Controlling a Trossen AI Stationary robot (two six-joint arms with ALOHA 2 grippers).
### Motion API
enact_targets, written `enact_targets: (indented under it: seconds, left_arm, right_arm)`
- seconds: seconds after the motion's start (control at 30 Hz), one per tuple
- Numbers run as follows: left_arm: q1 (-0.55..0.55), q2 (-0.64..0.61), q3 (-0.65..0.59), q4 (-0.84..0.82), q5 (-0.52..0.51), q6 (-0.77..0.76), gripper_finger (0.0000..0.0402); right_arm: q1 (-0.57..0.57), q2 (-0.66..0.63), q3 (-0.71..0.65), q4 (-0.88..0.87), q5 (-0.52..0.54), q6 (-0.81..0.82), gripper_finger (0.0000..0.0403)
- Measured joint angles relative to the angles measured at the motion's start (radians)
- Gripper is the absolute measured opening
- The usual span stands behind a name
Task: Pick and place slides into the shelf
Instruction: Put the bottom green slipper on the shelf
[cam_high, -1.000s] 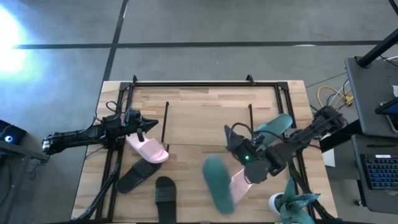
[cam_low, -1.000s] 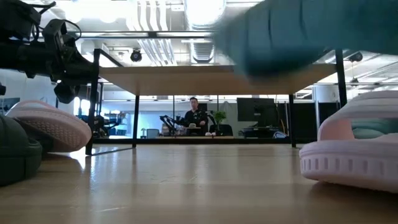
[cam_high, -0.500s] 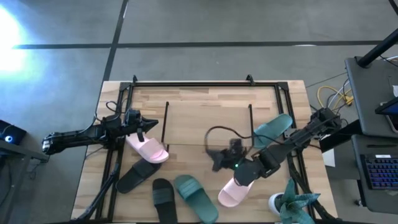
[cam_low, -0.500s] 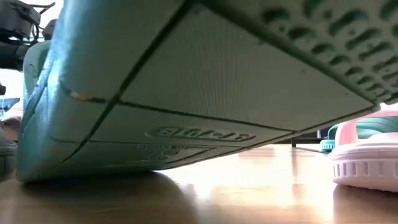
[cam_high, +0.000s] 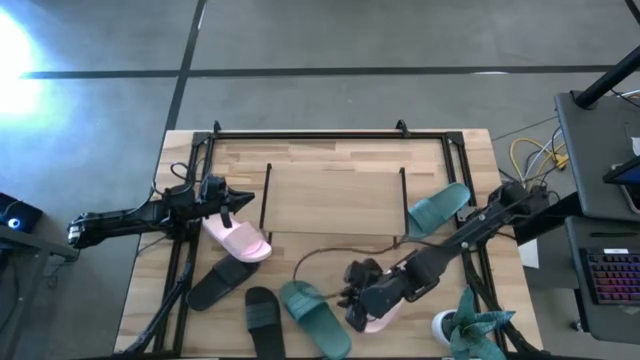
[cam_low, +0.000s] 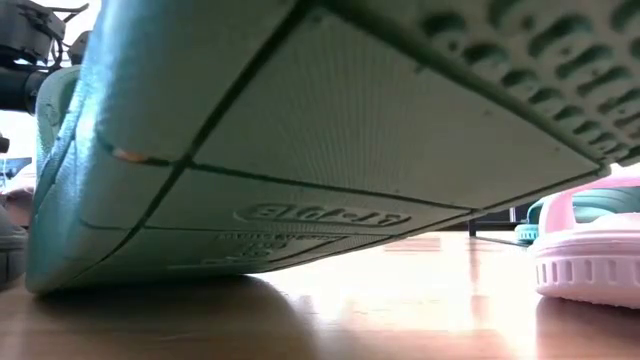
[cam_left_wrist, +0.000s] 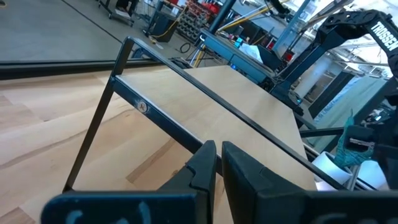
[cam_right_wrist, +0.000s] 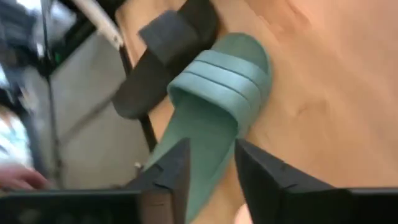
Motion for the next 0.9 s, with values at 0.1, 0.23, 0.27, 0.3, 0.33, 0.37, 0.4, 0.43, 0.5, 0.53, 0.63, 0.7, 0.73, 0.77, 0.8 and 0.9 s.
enact_targets:
  seconds: [0.1, 0.23, 0.27, 0.3, 0.33, 0.37, 0.4, 0.43, 0.5, 0.53, 0.63, 0.7, 0.73, 0.77, 0.8, 0.9]
  left_arm:
    - [0.000, 0.000, 0.000, 0.000, 0.000, 0.000, 0.0012]
    - [0.000, 0.000, 0.000, 0.000, 0.000, 0.000, 0.0012]
    - [0.000, -0.001, 0.000, 0.000, 0.000, 0.000, 0.0012]
    - [0.000, -0.001, 0.000, 0.000, 0.000, 0.000, 0.0012]
    - [0.000, 0.001, 0.000, 0.000, 0.000, 0.000, 0.0012]
    - [0.000, 0.001, 0.000, 0.000, 0.000, 0.000, 0.0012]
    - [0.000, -0.001, 0.000, 0.000, 0.001, 0.000, 0.0012]
    - [0.000, -0.001, 0.000, 0.000, 0.000, 0.000, 0.0012]
    - [0.000, 0.000, 0.000, 0.000, 0.000, 0.000, 0.0012]
    - [0.000, -0.002, 0.000, 0.000, 0.000, 0.000, 0.0012]
    - [0.000, 0.000, 0.000, 0.000, 0.000, 0.000, 0.0012]
    - [0.000, -0.001, 0.000, 0.000, 0.000, 0.000, 0.0012]
    - [0.000, 0.000, 0.000, 0.000, 0.000, 0.000, 0.0012]
    - [0.000, -0.001, 0.000, 0.000, 0.000, 0.000, 0.0012]
    - [0.000, -0.001, 0.000, 0.000, 0.000, 0.000, 0.0012]
    - [0.000, 0.000, 0.000, 0.000, 0.000, 0.000, 0.0012]
  right_arm:
    - [-0.010, 0.032, 0.030, 0.001, -0.001, -0.220, 0.0172]
    - [-0.031, 0.101, 0.071, -0.003, 0.001, -0.481, 0.0214]
    - [-0.036, 0.121, 0.084, -0.002, 0.001, -0.529, 0.0221]
    - [-0.040, 0.138, 0.095, -0.003, 0.001, -0.571, 0.0228]
    - [-0.044, 0.160, 0.108, -0.004, 0.001, -0.608, 0.0233]
    - [-0.048, 0.182, 0.123, -0.001, 0.002, -0.638, 0.0237]
    - [-0.049, 0.202, 0.136, 0.000, 0.002, -0.665, 0.0241]
    - [-0.051, 0.223, 0.147, -0.002, 0.002, -0.684, 0.0243]
    - [-0.051, 0.268, 0.172, -0.003, 0.001, -0.701, 0.0246]
    - [-0.051, 0.288, 0.181, -0.002, 0.000, -0.702, 0.0246]
    - [-0.050, 0.341, 0.213, 0.000, 0.001, -0.701, 0.0246]
    - [-0.050, 0.370, 0.229, -0.003, 0.021, -0.701, 0.0246]
    - [-0.050, 0.387, 0.242, -0.002, 0.050, -0.700, 0.0246]
    - [-0.050, 0.399, 0.255, -0.001, 0.089, -0.699, 0.0246]
    - [-0.050, 0.411, 0.269, -0.003, 0.131, -0.701, 0.0245]
    - [-0.053, 0.435, 0.309, 0.001, 0.209, -0.718, 0.0232]
